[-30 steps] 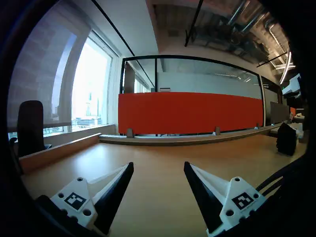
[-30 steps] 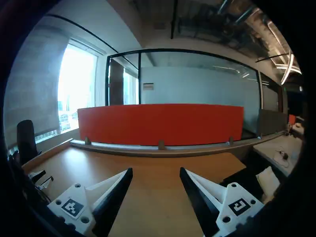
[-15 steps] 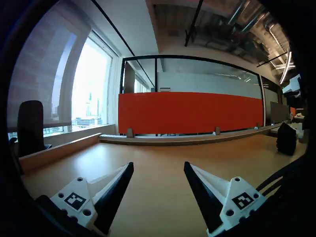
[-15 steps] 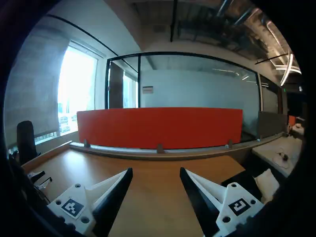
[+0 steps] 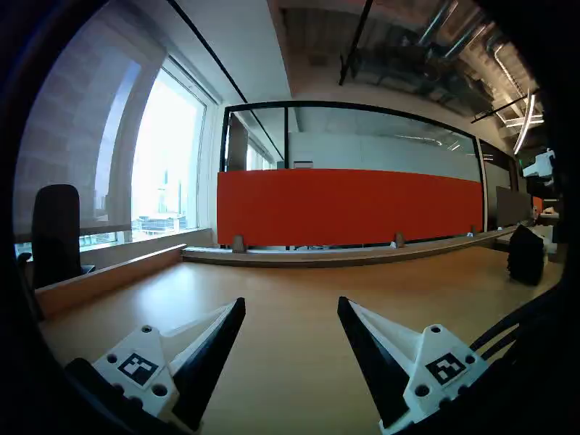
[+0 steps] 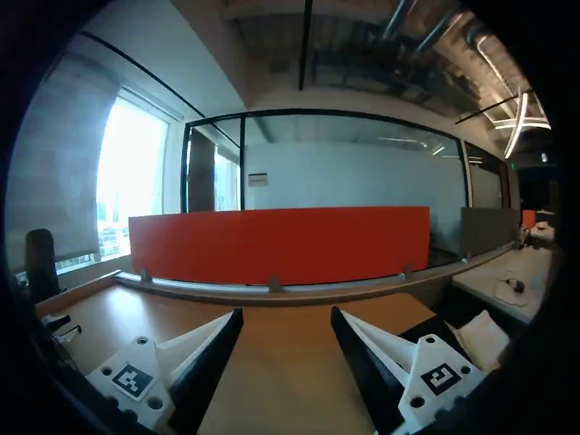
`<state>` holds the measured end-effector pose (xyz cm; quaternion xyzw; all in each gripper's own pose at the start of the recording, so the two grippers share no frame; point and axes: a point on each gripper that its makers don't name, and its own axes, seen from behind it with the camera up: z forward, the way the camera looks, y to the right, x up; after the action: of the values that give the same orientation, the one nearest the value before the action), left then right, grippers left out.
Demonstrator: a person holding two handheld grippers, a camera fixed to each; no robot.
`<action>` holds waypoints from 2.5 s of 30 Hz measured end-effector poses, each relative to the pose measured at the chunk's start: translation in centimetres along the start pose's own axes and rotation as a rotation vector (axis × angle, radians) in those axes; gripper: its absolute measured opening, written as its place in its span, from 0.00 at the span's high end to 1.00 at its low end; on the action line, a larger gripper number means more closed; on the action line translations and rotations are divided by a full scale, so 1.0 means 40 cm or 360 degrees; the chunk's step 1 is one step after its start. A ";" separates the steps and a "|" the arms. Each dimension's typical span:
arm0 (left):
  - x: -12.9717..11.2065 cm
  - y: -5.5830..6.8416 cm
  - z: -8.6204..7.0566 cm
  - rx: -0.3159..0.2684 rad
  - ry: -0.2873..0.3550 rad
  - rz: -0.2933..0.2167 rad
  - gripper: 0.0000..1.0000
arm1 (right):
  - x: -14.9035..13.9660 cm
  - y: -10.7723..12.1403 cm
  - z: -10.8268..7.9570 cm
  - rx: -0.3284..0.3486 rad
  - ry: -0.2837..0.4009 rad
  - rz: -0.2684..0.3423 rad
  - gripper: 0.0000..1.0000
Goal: Fold towel
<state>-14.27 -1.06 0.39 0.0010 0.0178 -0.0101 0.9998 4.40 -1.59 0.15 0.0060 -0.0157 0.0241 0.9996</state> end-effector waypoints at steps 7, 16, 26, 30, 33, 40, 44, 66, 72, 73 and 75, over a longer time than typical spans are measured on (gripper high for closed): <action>0.000 -0.001 0.000 0.0000 0.0000 0.0000 0.06 | -0.054 0.054 0.005 -0.0047 0.0024 0.0002 0.06; 0.000 0.000 0.000 0.0000 0.0000 0.0000 0.06 | -0.140 0.089 0.014 -0.0078 0.0034 0.0038 0.06; 0.001 0.001 -0.001 0.0000 0.0000 0.0000 0.06 | -0.235 0.111 0.020 -0.0081 0.0037 0.0086 0.06; 0.000 0.001 0.000 0.0000 0.0000 0.0000 0.06 | -0.267 0.116 0.022 -0.0082 0.0030 0.0092 0.06; 0.000 0.002 0.000 0.0000 0.0000 0.0000 0.06 | -0.288 0.118 0.023 -0.0088 0.0033 0.0085 0.06; 0.001 0.002 0.000 0.0000 0.0000 0.0000 0.06 | -0.335 0.123 0.028 -0.0100 0.0027 0.0041 0.06; 0.000 0.003 0.000 0.0000 0.0000 0.0000 0.06 | -0.350 0.126 0.029 -0.0107 0.0024 0.0017 0.06; -0.001 0.003 0.000 0.0000 0.0000 0.0000 0.06 | -0.365 0.085 0.031 -0.0055 0.0037 0.0022 0.06; 0.000 0.003 0.000 0.0000 0.0000 0.0000 0.06 | -0.363 0.086 0.029 -0.0055 0.0050 0.0023 0.06; 0.000 0.003 0.000 0.0000 0.0000 0.0000 0.06 | -0.362 0.085 0.028 -0.0054 0.0054 0.0021 0.06; 0.000 0.002 0.000 0.0000 0.0000 0.0000 0.06 | -0.361 0.085 0.026 -0.0053 0.0060 0.0017 0.06</action>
<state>-14.29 -0.97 0.39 0.0011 0.0178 -0.0100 0.9998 -10.23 1.09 0.77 -0.0113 0.0028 0.0294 0.9995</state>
